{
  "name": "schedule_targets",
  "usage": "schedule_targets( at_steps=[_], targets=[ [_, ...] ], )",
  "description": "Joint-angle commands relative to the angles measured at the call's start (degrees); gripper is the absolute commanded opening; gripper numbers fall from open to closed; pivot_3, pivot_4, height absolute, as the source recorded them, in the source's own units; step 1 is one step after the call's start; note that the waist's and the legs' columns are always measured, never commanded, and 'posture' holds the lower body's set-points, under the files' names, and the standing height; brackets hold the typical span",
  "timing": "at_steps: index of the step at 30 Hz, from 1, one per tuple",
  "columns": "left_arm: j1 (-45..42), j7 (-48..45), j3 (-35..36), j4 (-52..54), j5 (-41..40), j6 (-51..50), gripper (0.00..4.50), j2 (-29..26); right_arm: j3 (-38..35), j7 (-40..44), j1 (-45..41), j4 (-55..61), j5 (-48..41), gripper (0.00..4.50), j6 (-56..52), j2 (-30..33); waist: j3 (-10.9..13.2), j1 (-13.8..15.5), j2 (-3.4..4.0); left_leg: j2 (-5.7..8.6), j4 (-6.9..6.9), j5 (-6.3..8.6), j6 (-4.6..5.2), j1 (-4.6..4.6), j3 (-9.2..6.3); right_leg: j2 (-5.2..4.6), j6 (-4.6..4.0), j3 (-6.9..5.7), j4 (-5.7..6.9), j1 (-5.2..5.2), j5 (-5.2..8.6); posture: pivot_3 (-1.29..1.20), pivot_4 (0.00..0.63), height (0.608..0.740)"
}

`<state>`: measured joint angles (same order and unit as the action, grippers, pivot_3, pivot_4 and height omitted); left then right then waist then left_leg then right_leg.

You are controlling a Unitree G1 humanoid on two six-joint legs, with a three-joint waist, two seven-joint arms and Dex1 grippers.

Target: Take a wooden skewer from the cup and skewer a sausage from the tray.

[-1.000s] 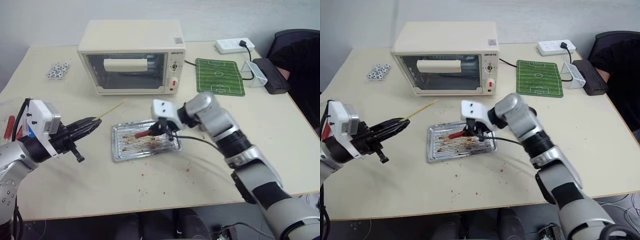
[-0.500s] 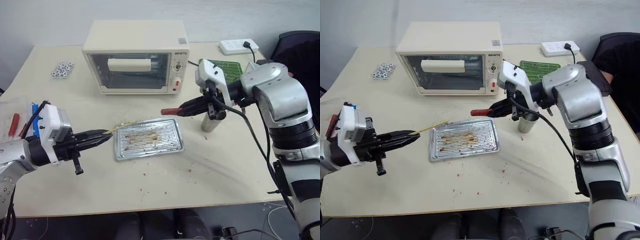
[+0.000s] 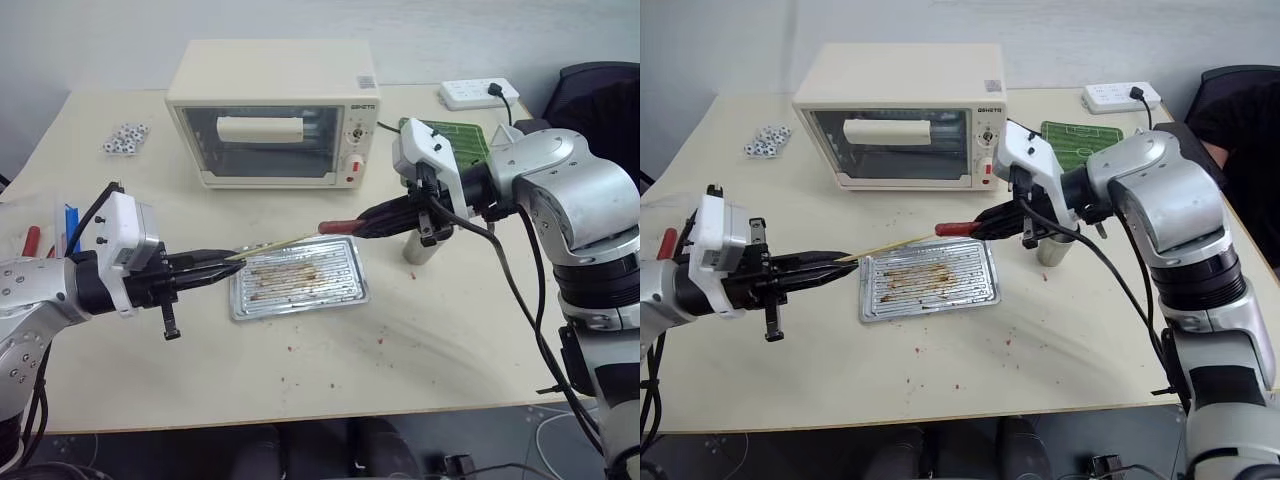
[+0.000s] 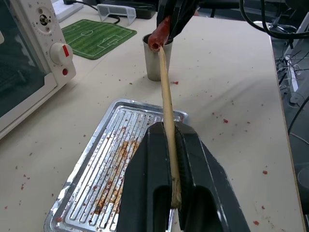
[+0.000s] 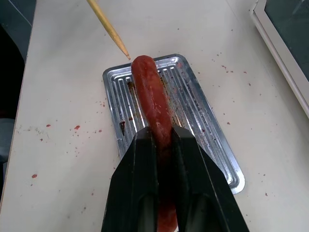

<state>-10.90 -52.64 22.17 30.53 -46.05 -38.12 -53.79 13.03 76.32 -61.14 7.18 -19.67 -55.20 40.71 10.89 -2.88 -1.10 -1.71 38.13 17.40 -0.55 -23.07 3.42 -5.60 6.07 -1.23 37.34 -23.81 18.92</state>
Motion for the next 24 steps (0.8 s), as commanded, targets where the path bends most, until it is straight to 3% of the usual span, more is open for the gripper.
schedule_targets(
  at_steps=[1,24],
  targets=[
    [-0.97,-0.58,0.42,-0.4,-0.24,0.71,0.0,-0.83,-1.44,-0.91,-0.3,2.77,-2.12,0.19,-0.6,1.31,0.0,0.01,0.0,0.0,0.0,0.0,0.0,0.0,0.0,0.0,0.0,0.01,0.0,0.0,0.0,0.0,0.15,0.74],
    [-4.03,-1.68,-0.43,-2.71,0.89,1.33,0.0,-1.62,-1.11,-4.01,0.68,4.6,-5.73,0.19,-0.84,2.95,0.0,0.32,0.0,0.0,0.05,0.0,0.03,0.0,0.03,0.03,0.0,-0.01,0.04,0.0,0.0,0.0,0.15,0.74]
  ],
)
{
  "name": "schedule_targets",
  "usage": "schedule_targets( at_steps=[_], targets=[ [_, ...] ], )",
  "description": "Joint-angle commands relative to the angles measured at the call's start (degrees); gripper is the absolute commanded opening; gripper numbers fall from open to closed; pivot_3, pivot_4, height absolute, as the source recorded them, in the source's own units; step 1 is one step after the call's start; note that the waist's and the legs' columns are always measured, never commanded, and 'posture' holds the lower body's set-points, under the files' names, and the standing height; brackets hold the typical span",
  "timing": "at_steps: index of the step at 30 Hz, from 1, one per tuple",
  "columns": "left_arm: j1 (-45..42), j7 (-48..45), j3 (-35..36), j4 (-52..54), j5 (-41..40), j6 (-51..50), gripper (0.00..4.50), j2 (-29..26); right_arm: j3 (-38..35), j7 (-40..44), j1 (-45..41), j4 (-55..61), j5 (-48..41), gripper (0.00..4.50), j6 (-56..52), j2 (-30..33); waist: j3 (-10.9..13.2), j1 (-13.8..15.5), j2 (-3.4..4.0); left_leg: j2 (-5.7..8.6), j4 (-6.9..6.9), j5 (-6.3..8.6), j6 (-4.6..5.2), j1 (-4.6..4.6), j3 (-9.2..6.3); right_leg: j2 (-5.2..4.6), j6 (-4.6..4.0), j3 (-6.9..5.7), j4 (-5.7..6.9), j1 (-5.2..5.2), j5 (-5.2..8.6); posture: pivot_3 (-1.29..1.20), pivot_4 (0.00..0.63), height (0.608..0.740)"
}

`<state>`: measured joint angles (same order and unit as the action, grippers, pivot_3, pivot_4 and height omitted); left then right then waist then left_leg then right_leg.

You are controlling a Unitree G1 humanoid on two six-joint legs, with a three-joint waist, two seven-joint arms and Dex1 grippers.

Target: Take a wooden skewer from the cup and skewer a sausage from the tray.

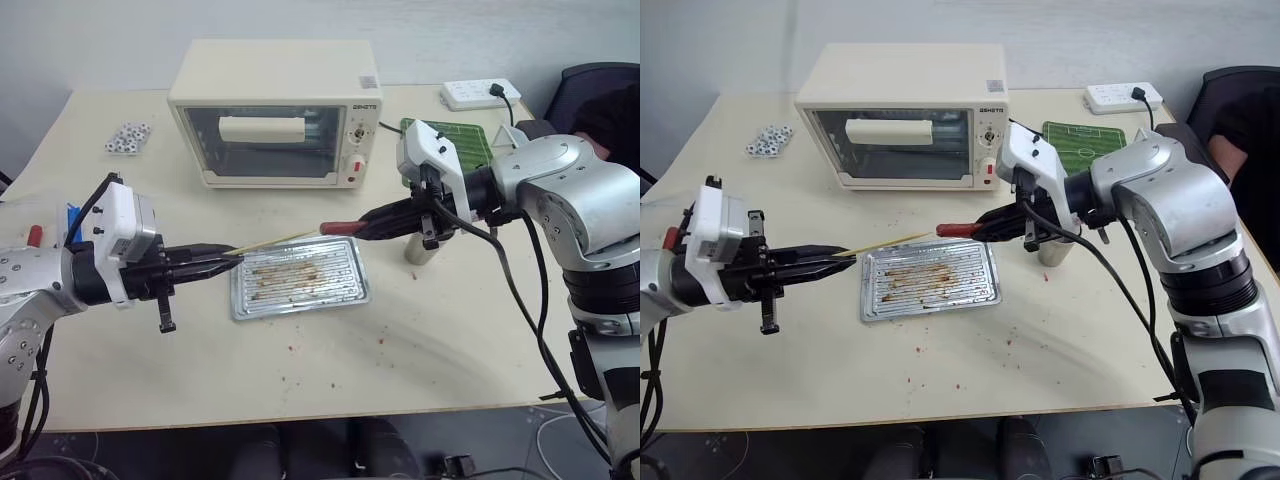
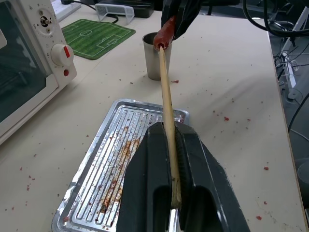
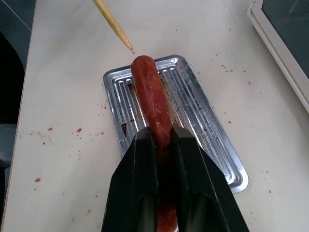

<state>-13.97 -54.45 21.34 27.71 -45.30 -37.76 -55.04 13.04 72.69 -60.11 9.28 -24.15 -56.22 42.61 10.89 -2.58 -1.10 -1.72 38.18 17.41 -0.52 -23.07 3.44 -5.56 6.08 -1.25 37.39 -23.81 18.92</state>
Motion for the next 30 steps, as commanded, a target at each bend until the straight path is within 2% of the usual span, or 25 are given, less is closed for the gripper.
schedule_targets(
  at_steps=[1,14,30],
  targets=[
    [-1.19,0.14,0.17,0.08,0.14,0.97,0.0,-0.31,-1.21,-0.61,-0.43,2.6,-1.48,0.19,-0.01,0.85,0.0,0.07,0.0,0.0,0.0,0.0,0.0,0.0,0.0,0.0,0.0,0.0,0.0,0.0,0.0,0.0,0.15,0.74],
    [-2.67,-0.15,-1.41,-0.55,0.33,1.38,0.0,-0.09,-1.75,-2.78,-0.93,3.72,-4.11,0.19,-1.11,0.74,0.0,0.88,0.0,0.01,0.05,0.01,0.02,0.0,0.03,0.01,0.0,-0.01,0.03,0.0,0.0,0.0,0.15,0.74],
    [-2.23,-0.44,0.15,-0.79,0.41,1.2,0.0,-0.97,-0.81,-2.53,-0.52,0.66,-3.05,0.19,1.86,2.26,0.0,0.89,0.0,0.0,0.07,0.02,0.05,0.0,0.07,0.04,0.0,-0.02,0.04,-0.01,0.0,0.0,0.15,0.74]
  ],
)
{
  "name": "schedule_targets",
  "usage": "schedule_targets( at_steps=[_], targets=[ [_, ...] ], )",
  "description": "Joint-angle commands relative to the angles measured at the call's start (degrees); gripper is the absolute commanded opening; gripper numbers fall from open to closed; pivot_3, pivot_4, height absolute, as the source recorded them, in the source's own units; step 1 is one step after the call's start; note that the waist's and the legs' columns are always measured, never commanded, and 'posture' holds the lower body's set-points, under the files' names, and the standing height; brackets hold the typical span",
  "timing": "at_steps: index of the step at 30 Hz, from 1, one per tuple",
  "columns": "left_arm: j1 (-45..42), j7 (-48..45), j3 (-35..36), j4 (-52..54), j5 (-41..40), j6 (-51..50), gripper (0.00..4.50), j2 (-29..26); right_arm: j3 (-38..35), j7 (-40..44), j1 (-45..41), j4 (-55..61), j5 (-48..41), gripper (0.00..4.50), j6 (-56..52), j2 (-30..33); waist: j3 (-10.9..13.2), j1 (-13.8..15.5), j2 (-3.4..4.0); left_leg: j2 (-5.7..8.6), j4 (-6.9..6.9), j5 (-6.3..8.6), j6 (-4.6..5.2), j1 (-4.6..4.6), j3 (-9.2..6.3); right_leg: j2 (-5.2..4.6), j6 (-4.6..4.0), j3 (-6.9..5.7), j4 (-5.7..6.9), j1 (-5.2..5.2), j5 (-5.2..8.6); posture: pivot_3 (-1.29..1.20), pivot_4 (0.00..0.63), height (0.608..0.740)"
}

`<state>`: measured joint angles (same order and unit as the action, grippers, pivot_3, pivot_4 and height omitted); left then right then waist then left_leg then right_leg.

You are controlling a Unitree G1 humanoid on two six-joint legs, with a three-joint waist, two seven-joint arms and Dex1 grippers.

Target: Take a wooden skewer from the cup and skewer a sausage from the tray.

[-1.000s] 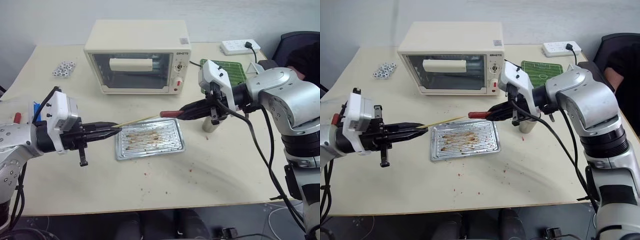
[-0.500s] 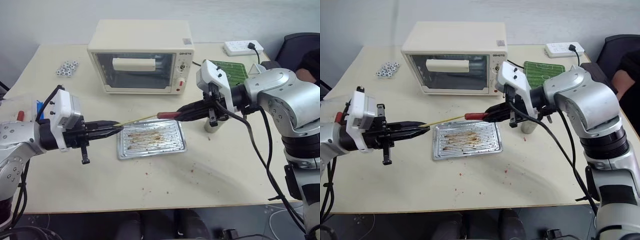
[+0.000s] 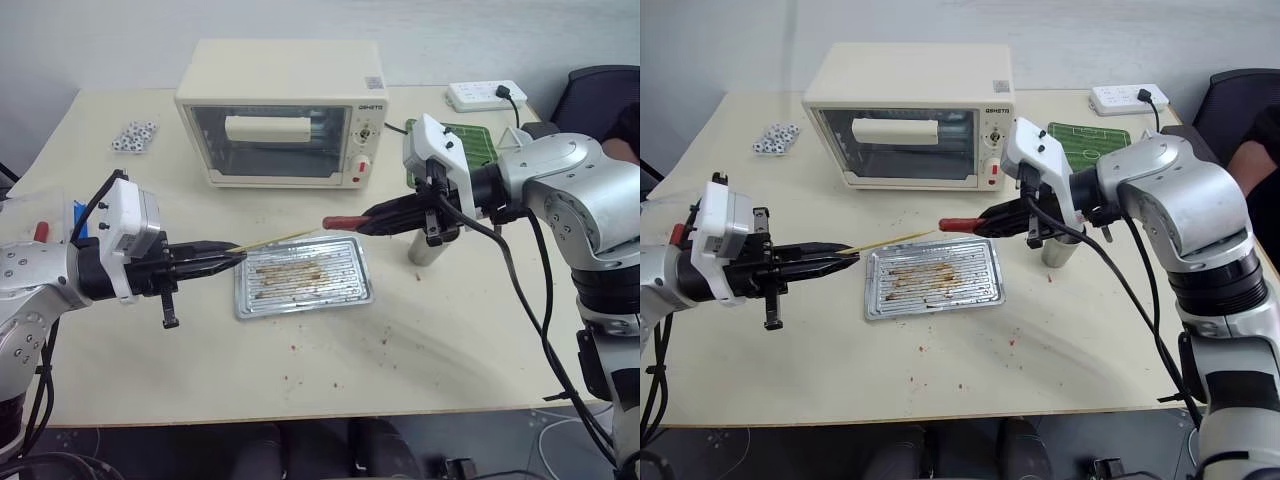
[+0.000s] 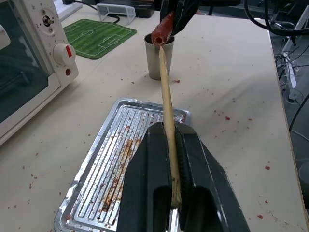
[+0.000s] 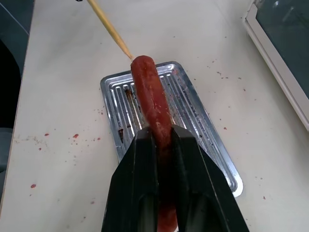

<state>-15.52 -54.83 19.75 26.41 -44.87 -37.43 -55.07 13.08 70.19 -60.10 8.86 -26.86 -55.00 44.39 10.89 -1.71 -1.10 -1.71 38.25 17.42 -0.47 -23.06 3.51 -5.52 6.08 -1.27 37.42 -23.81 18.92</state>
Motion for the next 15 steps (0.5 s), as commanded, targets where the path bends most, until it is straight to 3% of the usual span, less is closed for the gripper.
schedule_targets(
  at_steps=[1,15],
  targets=[
    [-0.8,-0.02,1.63,0.49,-0.04,0.86,0.0,-0.9,-0.84,-0.13,-0.57,1.28,-0.5,0.19,0.45,0.31,0.0,0.02,0.0,0.0,0.0,0.0,0.0,0.0,0.0,0.0,0.0,0.0,0.0,0.0,0.0,0.0,0.15,0.74],
    [-2.27,-0.46,0.47,-0.22,0.32,1.47,0.0,-0.69,-1.01,-0.8,-0.12,3.18,-1.83,0.19,-0.61,0.18,0.0,0.04,0.0,0.01,0.01,0.0,0.0,0.0,0.0,0.0,0.0,-0.01,0.01,0.0,0.0,0.0,0.15,0.74]
  ],
)
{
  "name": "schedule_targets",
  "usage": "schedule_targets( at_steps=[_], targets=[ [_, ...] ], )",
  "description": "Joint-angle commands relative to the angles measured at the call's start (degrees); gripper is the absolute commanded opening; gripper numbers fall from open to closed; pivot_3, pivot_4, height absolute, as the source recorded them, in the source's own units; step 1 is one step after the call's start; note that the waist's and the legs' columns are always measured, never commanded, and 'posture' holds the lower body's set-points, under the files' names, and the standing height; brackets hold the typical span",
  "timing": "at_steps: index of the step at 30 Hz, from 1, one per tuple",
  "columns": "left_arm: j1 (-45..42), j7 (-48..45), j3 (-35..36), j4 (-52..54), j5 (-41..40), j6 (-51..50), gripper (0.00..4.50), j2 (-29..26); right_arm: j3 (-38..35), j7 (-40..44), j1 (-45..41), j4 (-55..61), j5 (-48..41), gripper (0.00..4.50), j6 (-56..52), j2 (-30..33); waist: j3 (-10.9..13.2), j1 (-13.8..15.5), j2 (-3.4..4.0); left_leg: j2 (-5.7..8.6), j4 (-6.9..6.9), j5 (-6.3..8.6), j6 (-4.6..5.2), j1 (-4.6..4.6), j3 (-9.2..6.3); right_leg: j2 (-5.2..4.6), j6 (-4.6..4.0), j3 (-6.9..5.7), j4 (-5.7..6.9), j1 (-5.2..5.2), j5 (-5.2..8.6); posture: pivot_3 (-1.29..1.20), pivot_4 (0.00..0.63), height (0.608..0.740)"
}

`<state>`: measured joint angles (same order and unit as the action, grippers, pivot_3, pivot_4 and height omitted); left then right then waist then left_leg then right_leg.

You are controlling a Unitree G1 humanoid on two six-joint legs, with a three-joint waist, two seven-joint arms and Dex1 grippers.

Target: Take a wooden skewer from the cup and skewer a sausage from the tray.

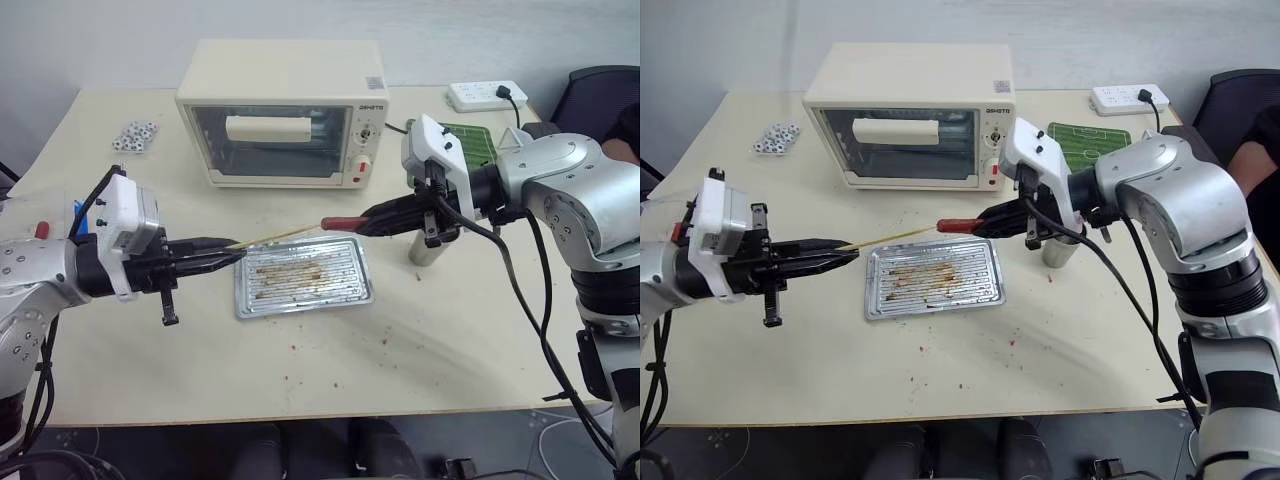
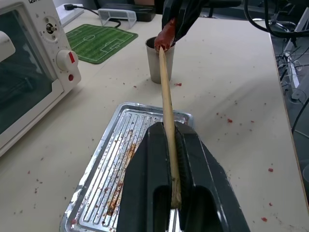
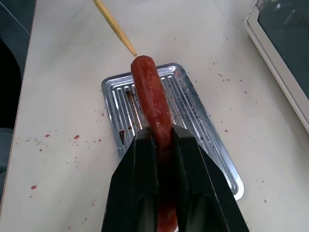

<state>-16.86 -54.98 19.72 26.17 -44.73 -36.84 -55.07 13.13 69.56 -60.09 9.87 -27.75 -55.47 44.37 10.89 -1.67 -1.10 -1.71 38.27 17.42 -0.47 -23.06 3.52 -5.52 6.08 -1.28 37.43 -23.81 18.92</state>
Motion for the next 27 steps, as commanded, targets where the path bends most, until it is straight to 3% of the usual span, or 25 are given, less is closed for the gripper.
schedule_targets(
  at_steps=[1,27],
  targets=[
    [-1.11,-0.37,0.37,-0.01,0.16,0.89,0.0,-0.68,-1.08,-0.28,-0.13,2.27,-1.09,0.19,-0.2,0.08,0.0,0.0,0.0,0.0,0.0,0.0,0.0,0.0,0.0,0.0,0.0,0.0,0.0,0.0,0.0,0.0,0.15,0.74],
    [-3.35,-1.84,-3.06,-1.63,0.75,1.91,0.0,-0.19,-1.16,-0.39,-1.55,3.66,-3.02,0.19,-0.01,-0.36,0.0,0.04,0.0,0.01,0.02,0.0,0.01,0.0,0.01,0.03,0.0,0.0,0.01,0.0,0.0,0.0,0.15,0.74]
  ],
)
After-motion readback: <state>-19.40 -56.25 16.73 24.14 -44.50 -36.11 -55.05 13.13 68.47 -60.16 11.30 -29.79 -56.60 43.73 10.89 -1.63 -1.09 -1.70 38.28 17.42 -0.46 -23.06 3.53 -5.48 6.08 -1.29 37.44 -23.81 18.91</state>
